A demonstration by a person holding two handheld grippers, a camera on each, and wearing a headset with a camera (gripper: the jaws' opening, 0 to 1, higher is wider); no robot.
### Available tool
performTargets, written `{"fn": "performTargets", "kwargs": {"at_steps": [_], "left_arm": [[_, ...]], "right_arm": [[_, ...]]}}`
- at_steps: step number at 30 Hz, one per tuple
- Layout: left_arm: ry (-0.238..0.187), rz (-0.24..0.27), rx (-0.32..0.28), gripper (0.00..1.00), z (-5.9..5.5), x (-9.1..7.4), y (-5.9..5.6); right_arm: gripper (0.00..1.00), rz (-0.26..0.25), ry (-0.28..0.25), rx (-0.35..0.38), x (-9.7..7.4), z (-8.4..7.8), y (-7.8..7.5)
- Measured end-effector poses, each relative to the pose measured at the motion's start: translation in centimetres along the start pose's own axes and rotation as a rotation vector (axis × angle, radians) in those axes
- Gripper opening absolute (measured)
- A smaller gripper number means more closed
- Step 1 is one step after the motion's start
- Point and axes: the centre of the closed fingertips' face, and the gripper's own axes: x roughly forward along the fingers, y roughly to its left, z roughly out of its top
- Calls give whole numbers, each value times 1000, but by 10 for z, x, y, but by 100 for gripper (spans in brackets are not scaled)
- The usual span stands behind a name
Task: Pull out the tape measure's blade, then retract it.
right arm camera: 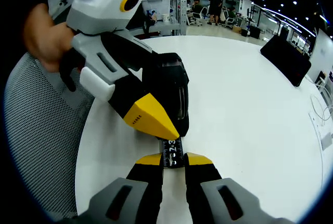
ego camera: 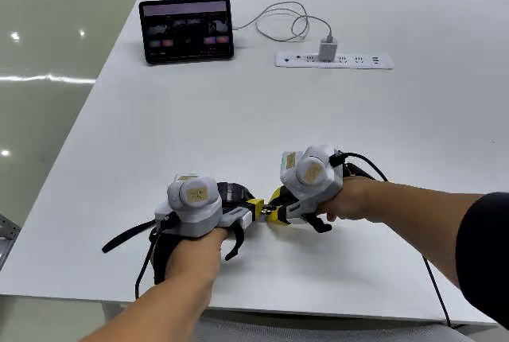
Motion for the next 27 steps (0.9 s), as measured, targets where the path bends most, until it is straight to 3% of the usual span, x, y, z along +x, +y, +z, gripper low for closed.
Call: {"fn": "performTargets", "kwargs": {"at_steps": [15,27], "left_arm": [[-1,-3,-1,63,1,1,1],[-5,-1,-2,63,1,0,1]], "right_arm": [[12,4,-29,15,10,11,0],[12,-1,-28,0,6,6,0]]}}
